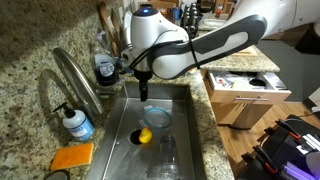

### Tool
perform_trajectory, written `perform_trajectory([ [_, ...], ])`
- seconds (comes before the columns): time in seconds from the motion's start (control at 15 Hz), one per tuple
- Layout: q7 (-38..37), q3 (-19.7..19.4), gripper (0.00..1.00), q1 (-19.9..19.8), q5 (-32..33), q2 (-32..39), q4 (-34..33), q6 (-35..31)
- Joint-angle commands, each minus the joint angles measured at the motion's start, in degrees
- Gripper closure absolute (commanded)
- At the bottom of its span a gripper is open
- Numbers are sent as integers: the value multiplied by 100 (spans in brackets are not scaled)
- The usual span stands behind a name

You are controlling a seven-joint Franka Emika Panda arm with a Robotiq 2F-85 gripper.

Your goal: Open the faucet

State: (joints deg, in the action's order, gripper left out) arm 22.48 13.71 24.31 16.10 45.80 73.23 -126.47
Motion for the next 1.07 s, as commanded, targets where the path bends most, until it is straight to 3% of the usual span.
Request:
perform_trajectory([
  [0.0,694,383,0,-231,-482,584,-829,-287],
  [0.27,1139,624,0,-308,-996,1104,-1601,-247],
  [0.4,940,563,0,-213,-1178,1322,-1814,-15],
  [0.47,882,478,0,-219,-1023,965,-1384,-215],
  [0.73,963,538,0,-194,-1099,1306,-1681,-211],
  [1.0,1266,527,0,82,-1047,1750,-2371,-338],
])
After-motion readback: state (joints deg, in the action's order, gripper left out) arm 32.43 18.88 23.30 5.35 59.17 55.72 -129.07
